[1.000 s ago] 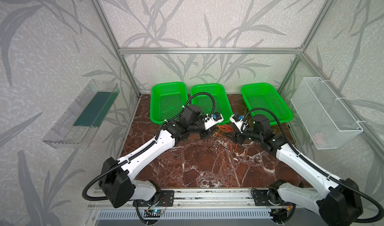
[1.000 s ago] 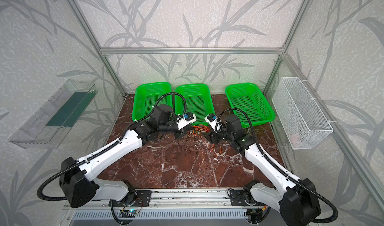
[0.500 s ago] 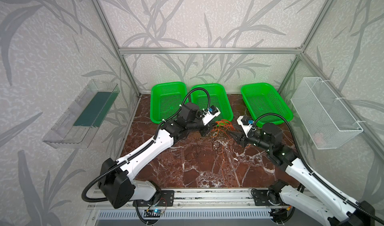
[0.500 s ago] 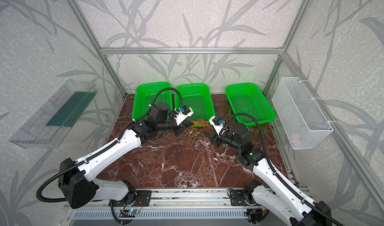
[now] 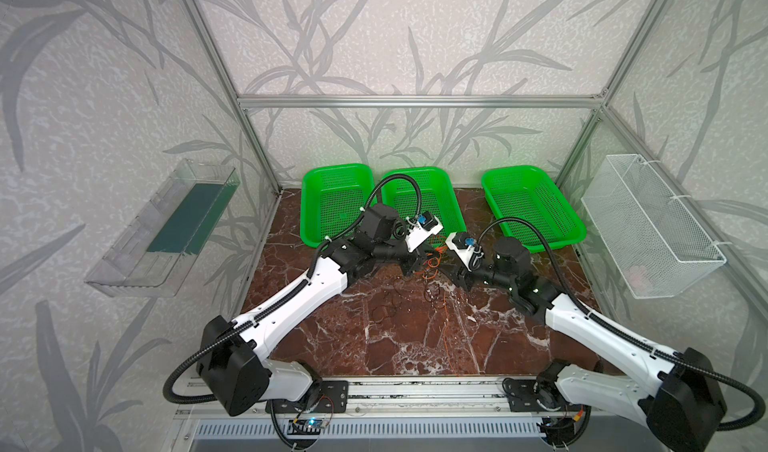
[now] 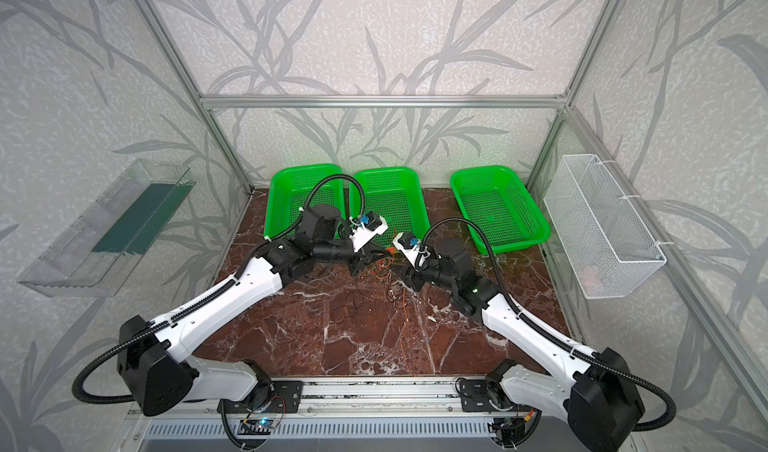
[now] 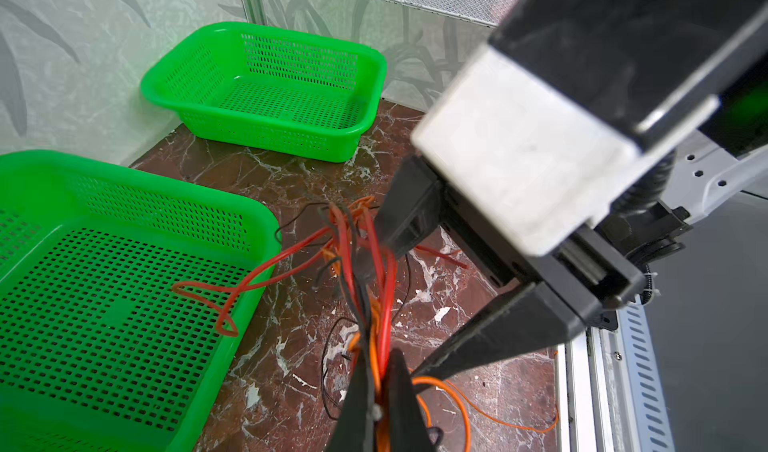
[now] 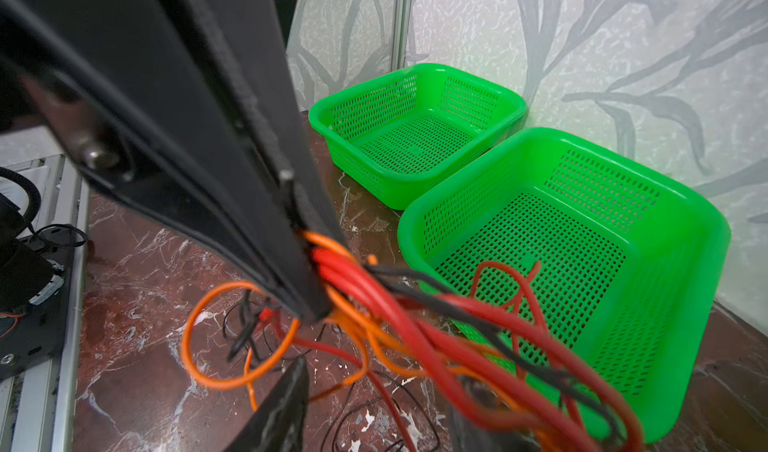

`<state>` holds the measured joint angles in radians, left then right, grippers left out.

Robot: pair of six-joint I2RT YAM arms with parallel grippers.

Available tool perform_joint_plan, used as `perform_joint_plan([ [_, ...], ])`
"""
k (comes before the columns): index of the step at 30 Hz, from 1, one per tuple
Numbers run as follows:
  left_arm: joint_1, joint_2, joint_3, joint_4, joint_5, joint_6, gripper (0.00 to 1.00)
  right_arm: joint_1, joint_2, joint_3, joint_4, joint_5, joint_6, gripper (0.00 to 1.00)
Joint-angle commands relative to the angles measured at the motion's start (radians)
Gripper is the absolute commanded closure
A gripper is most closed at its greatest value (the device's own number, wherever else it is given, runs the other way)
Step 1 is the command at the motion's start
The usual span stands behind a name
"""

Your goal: Untangle the cables

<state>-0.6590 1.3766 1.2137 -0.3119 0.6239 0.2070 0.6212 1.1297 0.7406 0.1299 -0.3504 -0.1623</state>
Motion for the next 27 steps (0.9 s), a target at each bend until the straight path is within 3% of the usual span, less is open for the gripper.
perform_joint_plan([
  [1,-0.006,0.01,0.03,-0.022,0.056,-0.007,1.0,0.003,0.014,0.028,0.093,-0.046,0.027,0.61],
  [6,-0.005,-0.001,0.005,0.032,0.026,-0.02,1.0,0.003,0.001,0.017,0.054,-0.044,0.033,1.0],
  [10,0.003,-0.022,-0.027,0.114,-0.011,-0.069,1.0,0.002,-0.035,-0.027,0.033,-0.005,0.079,1.0],
  [12,0.021,-0.057,-0.069,0.197,-0.045,-0.113,0.95,0.0,-0.052,-0.055,0.004,0.003,0.085,1.0],
  [17,0.127,-0.151,-0.162,0.344,-0.066,-0.234,0.92,-0.032,-0.122,-0.144,-0.048,0.016,0.099,1.0],
  [27,0.328,-0.31,-0.237,0.267,-0.086,-0.228,0.9,-0.19,-0.346,-0.216,-0.199,0.021,0.095,1.0],
])
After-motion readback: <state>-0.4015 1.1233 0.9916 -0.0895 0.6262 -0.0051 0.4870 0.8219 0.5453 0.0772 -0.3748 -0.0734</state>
